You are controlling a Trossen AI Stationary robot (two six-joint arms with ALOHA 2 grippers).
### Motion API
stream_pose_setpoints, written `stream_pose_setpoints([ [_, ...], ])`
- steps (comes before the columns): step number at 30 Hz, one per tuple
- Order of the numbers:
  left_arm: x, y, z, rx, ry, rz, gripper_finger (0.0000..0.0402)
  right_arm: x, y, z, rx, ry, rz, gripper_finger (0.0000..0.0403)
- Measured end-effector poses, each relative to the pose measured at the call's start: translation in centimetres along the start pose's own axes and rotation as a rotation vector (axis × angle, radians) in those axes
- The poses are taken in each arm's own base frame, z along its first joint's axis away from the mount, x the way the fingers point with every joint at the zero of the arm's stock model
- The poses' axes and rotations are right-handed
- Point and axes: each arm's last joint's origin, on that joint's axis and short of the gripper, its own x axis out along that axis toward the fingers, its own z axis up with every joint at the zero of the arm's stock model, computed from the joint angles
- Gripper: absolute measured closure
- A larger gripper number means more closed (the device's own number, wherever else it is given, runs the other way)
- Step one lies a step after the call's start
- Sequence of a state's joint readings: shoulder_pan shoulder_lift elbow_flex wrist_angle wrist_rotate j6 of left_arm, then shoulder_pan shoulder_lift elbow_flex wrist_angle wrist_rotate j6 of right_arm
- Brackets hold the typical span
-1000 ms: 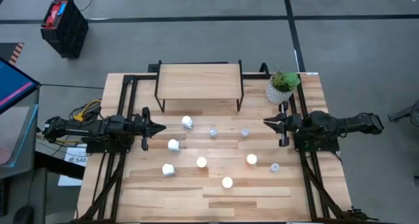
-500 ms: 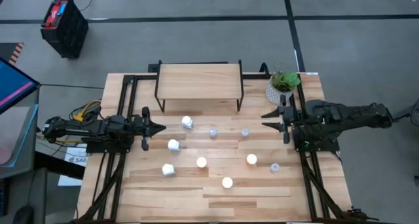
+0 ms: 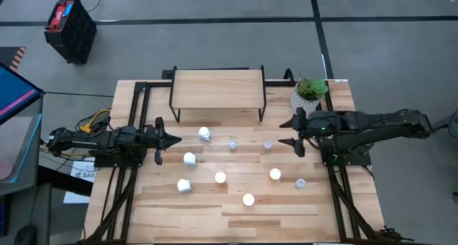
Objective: Pick and place medicine bottles onto shelf by color
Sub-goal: Put the top right transparent pill bottle on the shelf
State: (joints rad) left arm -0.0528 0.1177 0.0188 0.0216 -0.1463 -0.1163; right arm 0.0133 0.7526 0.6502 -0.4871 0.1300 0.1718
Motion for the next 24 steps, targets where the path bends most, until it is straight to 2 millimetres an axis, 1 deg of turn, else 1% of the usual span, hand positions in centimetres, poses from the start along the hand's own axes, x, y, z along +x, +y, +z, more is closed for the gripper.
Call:
stream_pose_setpoints([
  [3,0.0,0.0,0.0,0.0,0.0,0.0,0.0401,1.3,-0.1,-0.7,0.023,0.111,-0.032,0.0096],
  [8,0.0,0.0,0.0,0.038,0.0,0.0,0.0401,4.0,0.0,-1.3,0.02,0.227,-0.06,0.0097],
  [12,0.0,0.0,0.0,0.041,0.0,-0.002,0.0401,6.2,0.1,-2.1,0.007,0.331,-0.079,0.0097],
  [18,0.0,0.0,0.0,0.041,0.001,-0.003,0.0401,9.1,0.4,-2.7,-0.003,0.374,-0.087,0.0097],
  [24,0.0,0.0,0.0,0.041,0.0,-0.003,0.0402,10.9,0.5,-3.3,-0.007,0.411,-0.092,0.0097],
])
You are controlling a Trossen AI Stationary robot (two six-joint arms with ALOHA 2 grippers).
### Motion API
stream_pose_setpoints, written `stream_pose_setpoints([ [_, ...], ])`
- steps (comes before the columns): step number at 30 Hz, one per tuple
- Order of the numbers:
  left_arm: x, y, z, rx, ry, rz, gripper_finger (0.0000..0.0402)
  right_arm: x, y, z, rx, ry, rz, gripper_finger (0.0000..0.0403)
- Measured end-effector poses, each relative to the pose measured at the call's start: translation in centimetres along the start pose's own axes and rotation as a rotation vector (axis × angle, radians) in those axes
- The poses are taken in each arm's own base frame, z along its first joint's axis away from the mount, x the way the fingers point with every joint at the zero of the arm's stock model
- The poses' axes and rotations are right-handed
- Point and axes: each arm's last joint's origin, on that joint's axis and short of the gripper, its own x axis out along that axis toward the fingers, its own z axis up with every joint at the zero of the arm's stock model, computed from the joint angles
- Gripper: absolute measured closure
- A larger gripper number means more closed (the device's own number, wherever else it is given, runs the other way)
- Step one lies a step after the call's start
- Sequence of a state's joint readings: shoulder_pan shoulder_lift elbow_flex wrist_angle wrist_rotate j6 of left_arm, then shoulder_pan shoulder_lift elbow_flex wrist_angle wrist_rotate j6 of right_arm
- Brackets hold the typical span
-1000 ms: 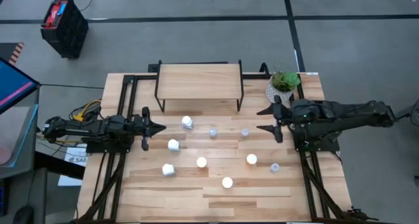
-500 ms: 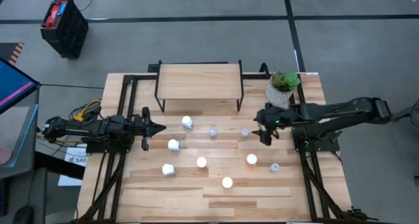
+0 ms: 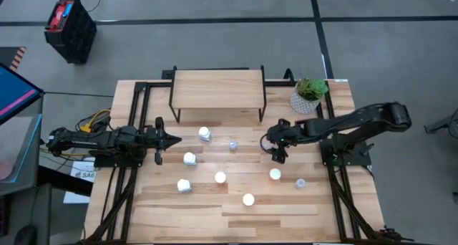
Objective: Pick and place medicine bottles onto shelf by color
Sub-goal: Put the top right transparent pill bottle on the shelf
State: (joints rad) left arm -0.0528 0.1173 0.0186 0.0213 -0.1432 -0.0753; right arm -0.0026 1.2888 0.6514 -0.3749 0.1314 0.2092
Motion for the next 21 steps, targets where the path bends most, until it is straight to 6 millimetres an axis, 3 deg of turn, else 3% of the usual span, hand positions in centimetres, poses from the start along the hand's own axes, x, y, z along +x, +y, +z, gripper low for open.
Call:
stream_pose_setpoints([
  [12,0.0,0.0,0.0,0.0,0.001,0.0,0.0401,1.6,0.3,0.1,0.0,0.012,0.0,0.0107],
  [21,0.0,0.0,0.0,0.0,0.001,-0.001,0.0402,1.4,0.2,0.1,0.001,0.012,0.001,0.0204],
])
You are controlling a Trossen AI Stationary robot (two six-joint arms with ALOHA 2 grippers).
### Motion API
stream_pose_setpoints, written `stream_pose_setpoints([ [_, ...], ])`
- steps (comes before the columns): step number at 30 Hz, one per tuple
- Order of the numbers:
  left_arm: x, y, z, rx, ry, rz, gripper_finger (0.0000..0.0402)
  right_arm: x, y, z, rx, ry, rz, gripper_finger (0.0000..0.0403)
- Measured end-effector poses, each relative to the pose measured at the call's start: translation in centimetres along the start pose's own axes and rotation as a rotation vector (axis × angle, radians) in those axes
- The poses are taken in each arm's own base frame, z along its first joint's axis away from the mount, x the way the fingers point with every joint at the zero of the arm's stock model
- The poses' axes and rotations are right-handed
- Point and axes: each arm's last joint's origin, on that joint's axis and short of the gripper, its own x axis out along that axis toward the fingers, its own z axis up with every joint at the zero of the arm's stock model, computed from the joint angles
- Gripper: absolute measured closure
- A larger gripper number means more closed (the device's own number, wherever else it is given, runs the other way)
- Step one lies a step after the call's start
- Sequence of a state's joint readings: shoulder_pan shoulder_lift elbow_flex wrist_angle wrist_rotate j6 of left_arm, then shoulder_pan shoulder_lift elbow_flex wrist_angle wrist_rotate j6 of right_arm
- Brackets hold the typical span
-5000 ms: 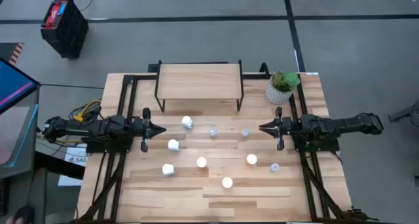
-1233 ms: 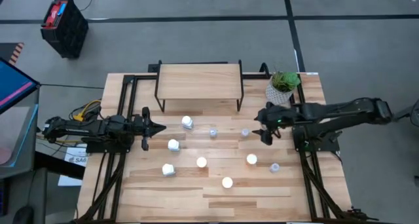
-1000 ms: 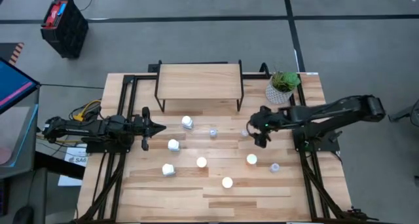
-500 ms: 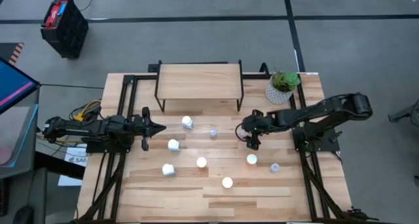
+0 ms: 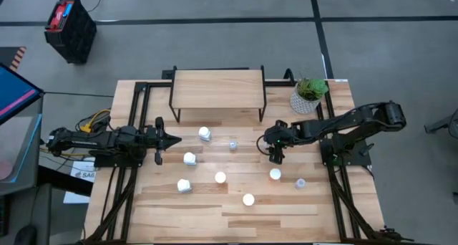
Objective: Pick and place medicine bottles onto shelf by color
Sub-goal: Put the top right transparent pill bottle on the shelf
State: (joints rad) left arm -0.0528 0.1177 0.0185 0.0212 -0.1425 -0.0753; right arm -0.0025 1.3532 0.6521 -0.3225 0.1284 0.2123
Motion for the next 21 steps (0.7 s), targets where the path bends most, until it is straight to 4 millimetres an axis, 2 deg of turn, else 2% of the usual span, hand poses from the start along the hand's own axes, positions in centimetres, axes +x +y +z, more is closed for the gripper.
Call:
stream_pose_setpoints([
  [5,0.0,0.0,0.0,0.0,0.0,0.0,0.0401,0.0,0.0,0.0,-0.001,0.002,-0.001,0.0276],
  [9,0.0,0.0,0.0,0.0,0.0,0.0,0.0401,-0.3,0.1,0.6,-0.002,0.002,0.0,0.0285],
  [12,0.0,0.0,0.0,0.0,0.0,0.0,0.0401,-1.5,0.4,2.8,-0.007,-0.053,0.011,0.0285],
  [16,0.0,0.0,0.0,0.0,0.0,0.0,0.0401,-4.1,0.5,6.4,-0.085,-0.126,0.012,0.0273],
  [21,0.0,0.0,0.0,0.0,0.0,0.0,0.0402,-8.4,-1.0,11.6,-0.228,-0.314,-0.039,0.0271],
])
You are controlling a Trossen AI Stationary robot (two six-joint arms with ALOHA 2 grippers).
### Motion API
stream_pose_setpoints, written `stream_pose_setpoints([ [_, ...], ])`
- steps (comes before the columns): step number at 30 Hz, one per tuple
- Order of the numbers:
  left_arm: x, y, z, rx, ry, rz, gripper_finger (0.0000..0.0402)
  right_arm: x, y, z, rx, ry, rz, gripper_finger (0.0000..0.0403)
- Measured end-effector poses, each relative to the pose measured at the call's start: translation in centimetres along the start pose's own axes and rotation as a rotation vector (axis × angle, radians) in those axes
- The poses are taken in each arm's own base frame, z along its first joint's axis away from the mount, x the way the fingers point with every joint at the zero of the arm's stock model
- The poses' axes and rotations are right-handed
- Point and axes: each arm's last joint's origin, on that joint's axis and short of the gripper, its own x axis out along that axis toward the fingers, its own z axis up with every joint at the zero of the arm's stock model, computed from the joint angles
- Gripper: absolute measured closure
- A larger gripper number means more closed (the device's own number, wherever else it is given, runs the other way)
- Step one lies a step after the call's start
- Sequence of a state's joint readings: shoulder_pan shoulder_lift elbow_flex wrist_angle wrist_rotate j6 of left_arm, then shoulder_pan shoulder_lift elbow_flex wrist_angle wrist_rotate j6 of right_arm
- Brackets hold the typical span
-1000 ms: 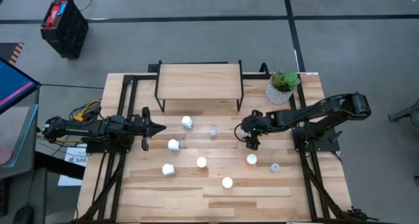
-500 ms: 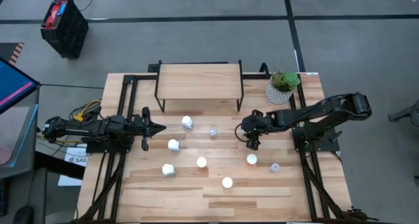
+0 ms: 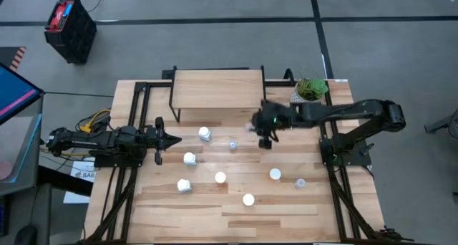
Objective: Pick and place medicine bottles onto shelf by color
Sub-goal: Put the top right transparent pill bottle on the shelf
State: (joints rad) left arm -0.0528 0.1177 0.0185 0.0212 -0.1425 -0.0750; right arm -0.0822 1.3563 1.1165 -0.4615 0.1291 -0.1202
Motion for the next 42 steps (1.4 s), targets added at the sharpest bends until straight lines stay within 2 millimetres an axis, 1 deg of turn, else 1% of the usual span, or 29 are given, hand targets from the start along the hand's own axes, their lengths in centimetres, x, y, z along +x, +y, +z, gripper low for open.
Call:
stream_pose_setpoints([
  [2,0.0,0.0,0.0,0.0,0.0,0.0,0.0401,-1.2,-1.7,1.9,-0.038,-0.066,-0.047,0.0276],
  [4,0.0,0.0,0.0,0.0,0.0,0.0,0.0401,-2.2,-3.7,3.2,-0.057,-0.103,-0.101,0.0279],
  [7,0.0,0.0,0.0,0.0,0.0,0.0,0.0402,-3.0,-7.0,4.7,-0.045,-0.131,-0.195,0.0278],
  [9,0.0,0.0,0.0,0.0,0.0,0.0,0.0402,-3.0,-9.3,5.5,-0.029,-0.122,-0.252,0.0277],
  [11,0.0,0.0,0.0,0.0,0.0,0.0,0.0401,-2.5,-11.7,6.0,-0.014,-0.078,-0.294,0.0277],
  [13,0.0,0.0,0.0,0.0,0.0,0.0,0.0401,-1.6,-14.1,6.1,0.02,-0.005,-0.317,0.0278],
  [17,0.0,0.0,0.0,0.0,0.0,0.0,0.0401,0.4,-18.3,5.7,0.116,0.153,-0.279,0.0276],
  [19,0.0,0.0,0.0,0.0,0.0,0.0,0.0401,1.2,-19.9,5.3,0.168,0.198,-0.232,0.0275],
  [21,0.0,0.0,0.0,0.0,0.0,0.0,0.0401,2.0,-21.1,4.8,0.2,0.232,-0.183,0.0275],
  [25,0.0,0.0,0.0,0.0,0.0,0.0,0.0402,4.2,-22.3,3.9,0.227,0.281,-0.149,0.0274],
  [27,0.0,0.0,0.0,0.0,0.0,0.0,0.0401,5.0,-22.5,3.5,0.229,0.298,-0.134,0.0274],
  [29,0.0,0.0,0.0,0.0,0.0,0.0,0.0402,5.5,-22.5,3.3,0.22,0.308,-0.121,0.0274],
  [36,0.0,0.0,0.0,0.0,0.0,0.0,0.0401,5.6,-22.5,3.2,0.232,0.311,-0.119,0.0269],
  [39,0.0,0.0,0.0,-0.014,0.0,0.0,0.0401,5.6,-22.4,3.1,0.256,0.329,-0.114,0.0254],
  [42,0.0,0.0,0.0,-0.016,0.0,0.0,0.0401,5.6,-22.4,3.0,0.26,0.332,-0.113,0.0231],
])
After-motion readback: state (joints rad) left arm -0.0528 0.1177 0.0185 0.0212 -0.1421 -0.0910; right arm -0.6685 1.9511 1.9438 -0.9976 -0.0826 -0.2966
